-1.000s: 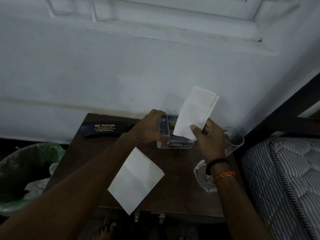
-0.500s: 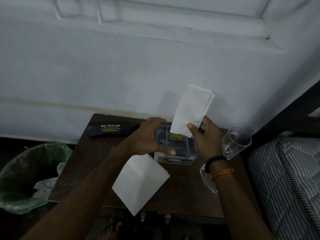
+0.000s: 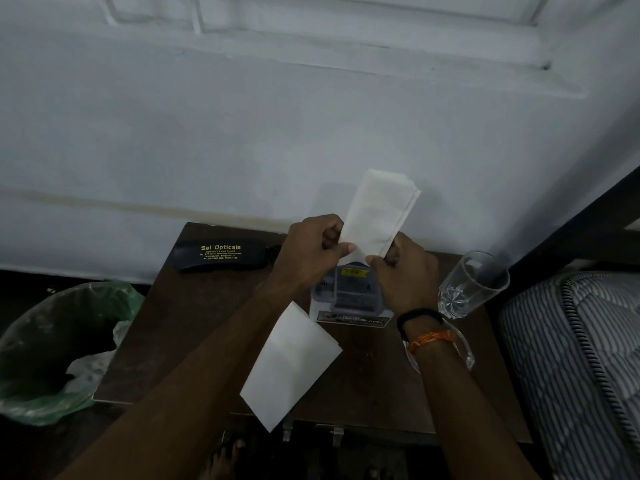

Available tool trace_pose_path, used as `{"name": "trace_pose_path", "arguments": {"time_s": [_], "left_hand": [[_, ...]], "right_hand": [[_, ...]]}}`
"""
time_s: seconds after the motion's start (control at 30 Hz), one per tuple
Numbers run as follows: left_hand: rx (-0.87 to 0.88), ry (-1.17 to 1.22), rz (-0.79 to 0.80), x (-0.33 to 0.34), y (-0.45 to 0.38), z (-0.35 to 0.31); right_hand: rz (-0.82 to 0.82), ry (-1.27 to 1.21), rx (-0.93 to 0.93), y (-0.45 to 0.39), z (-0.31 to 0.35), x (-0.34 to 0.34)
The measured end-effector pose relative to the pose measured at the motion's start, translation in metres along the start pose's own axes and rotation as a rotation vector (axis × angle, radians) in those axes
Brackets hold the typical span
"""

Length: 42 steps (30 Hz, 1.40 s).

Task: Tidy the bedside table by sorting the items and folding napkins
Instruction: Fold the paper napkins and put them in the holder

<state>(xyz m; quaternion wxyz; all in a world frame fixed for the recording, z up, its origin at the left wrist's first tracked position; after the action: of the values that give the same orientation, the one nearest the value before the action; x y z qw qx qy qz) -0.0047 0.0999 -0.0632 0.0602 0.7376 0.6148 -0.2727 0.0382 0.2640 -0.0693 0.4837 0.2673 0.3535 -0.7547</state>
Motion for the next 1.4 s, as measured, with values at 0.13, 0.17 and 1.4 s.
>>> {"name": "trace_pose_path", "arguments": {"time_s": [0.13, 0.17, 1.4], "left_hand": [[0.008, -0.028, -0.022, 0.003, 0.001, 0.001], [0.018, -0.038, -0.029, 0.004, 0.001, 0.001], [-0.013, -0.233, 0.025, 0.015, -0.001, 0.007]], "right_hand": [[-0.022, 0.026, -0.002, 0.000, 0.000, 0.002], [-0.027, 0.021, -0.002, 0.001, 0.000, 0.002], [-0.050, -0.234, 0.077, -0.005, -0.001, -0.002]]}}
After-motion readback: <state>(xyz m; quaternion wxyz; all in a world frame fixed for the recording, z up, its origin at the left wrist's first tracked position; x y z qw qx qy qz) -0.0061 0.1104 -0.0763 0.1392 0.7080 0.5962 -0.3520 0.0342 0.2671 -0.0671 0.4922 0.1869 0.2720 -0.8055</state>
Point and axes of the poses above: each hand's wrist, its own y-axis away from the middle knuckle, its own x-axis out of the palm, z = x × y, the point moved 5 cm from there along -y, towards the middle knuckle, and after that the axes turned 3 degrees about y, right-handed, at the moved point
